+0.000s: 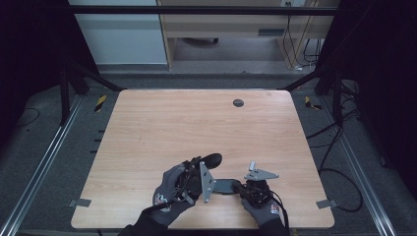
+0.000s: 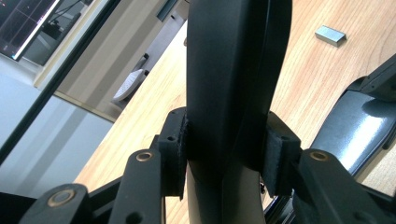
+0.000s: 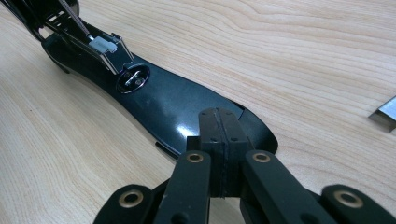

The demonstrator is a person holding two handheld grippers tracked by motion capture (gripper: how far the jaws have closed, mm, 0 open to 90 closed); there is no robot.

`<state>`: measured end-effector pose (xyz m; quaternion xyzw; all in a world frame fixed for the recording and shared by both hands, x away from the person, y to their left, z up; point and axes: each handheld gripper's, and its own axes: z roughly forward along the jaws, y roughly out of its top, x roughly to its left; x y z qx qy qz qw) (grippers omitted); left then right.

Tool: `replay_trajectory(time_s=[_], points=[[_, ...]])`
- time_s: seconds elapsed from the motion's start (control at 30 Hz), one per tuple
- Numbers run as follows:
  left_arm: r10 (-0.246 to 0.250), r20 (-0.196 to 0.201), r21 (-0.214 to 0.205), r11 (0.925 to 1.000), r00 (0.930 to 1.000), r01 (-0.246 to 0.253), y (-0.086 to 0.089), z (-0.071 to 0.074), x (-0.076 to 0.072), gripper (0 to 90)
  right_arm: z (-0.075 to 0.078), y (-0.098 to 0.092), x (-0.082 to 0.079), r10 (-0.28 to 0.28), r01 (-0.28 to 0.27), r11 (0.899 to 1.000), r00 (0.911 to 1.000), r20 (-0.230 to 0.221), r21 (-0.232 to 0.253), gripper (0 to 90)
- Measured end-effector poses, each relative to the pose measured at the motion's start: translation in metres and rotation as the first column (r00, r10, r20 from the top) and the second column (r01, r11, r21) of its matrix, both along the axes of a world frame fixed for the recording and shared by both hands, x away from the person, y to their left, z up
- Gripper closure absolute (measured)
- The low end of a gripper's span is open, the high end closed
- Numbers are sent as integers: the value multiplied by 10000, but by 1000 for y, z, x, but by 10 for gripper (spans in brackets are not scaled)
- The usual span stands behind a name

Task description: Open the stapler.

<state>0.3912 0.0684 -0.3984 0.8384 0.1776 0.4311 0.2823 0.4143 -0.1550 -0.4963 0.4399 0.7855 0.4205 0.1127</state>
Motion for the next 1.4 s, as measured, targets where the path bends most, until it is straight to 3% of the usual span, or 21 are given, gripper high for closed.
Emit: replay_trajectory(time_s=[0.57,0.8,1.4], points=[[-36,-460,-1029,9947,9989,-12,21,11,3,579,1,1,0,-9,9,10000,10000,-44,-99,900],[-31,-538,-1208,9927,9985,-34,26,13,4,578,1,1,0,-13,12,10000,9999,-163,-19,900],[105,-828,-2023,9790,9965,-271,48,21,5,574,1,1,0,49,-50,9998,10000,-78,-178,900]])
